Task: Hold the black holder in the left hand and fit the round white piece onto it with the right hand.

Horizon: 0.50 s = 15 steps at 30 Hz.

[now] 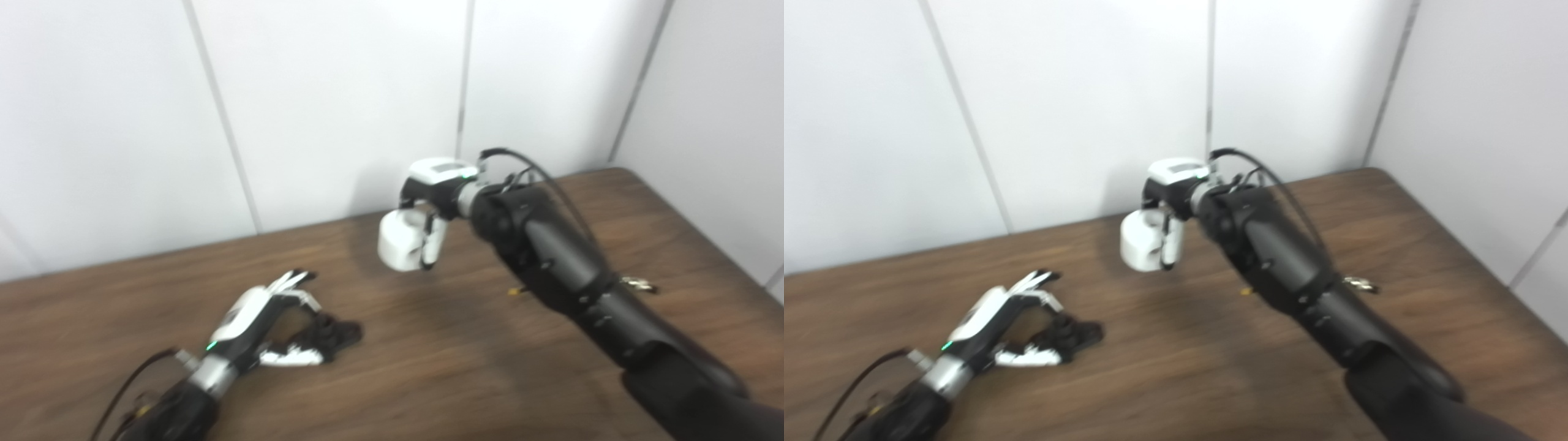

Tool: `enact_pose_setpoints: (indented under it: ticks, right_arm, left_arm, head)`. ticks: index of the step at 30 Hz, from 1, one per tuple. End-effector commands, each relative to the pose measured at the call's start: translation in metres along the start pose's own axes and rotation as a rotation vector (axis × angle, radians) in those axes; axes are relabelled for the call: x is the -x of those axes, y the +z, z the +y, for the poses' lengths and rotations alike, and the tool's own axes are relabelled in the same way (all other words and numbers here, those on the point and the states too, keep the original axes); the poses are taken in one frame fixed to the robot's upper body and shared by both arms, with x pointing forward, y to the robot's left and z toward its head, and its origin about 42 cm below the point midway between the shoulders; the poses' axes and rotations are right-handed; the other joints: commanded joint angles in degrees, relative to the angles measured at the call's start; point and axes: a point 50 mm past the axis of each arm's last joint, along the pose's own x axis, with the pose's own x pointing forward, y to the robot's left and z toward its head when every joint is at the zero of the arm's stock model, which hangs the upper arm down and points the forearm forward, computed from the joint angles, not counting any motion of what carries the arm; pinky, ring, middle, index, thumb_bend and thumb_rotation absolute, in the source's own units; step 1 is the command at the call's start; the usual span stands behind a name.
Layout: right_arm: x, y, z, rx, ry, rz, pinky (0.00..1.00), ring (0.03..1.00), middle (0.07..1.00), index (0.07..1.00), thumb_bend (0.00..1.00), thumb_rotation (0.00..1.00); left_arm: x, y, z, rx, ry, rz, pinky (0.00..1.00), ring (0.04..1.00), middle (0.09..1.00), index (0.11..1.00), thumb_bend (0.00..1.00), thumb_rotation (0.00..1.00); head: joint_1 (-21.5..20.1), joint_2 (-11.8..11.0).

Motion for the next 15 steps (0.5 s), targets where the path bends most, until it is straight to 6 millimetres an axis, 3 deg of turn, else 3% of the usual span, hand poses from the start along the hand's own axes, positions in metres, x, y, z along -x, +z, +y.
enact_pose_setpoints:
  ticks: [1, 8, 15]
  right_arm:
    - [0.008, 0.020, -0.035, 0.027, -0.093, -0.074, 0.80, 0.839, 0.765, 0.484, 0.52, 0.14]
    - [0.011, 0.048, -0.027, 0.031, -0.077, -0.177, 0.76, 0.836, 0.773, 0.483, 0.52, 0.14]
    - [0.008, 0.061, -0.017, 0.018, -0.055, -0.219, 0.73, 0.824, 0.768, 0.483, 0.52, 0.14]
  left_arm:
    - [0.020, -0.004, -0.074, 0.053, -0.198, 0.114, 0.99, 1.000, 0.952, 0.482, 0.52, 0.06]
    - [0.011, 0.003, -0.077, 0.071, -0.176, 0.099, 0.97, 1.000, 0.946, 0.482, 0.52, 0.06]
    - [0.004, 0.010, -0.080, 0.077, -0.174, 0.084, 0.96, 1.000, 0.943, 0.481, 0.52, 0.06]
  head:
    - [0.55, 0.27]
    - [3.16, 1.38]
    - [5.58, 2.41]
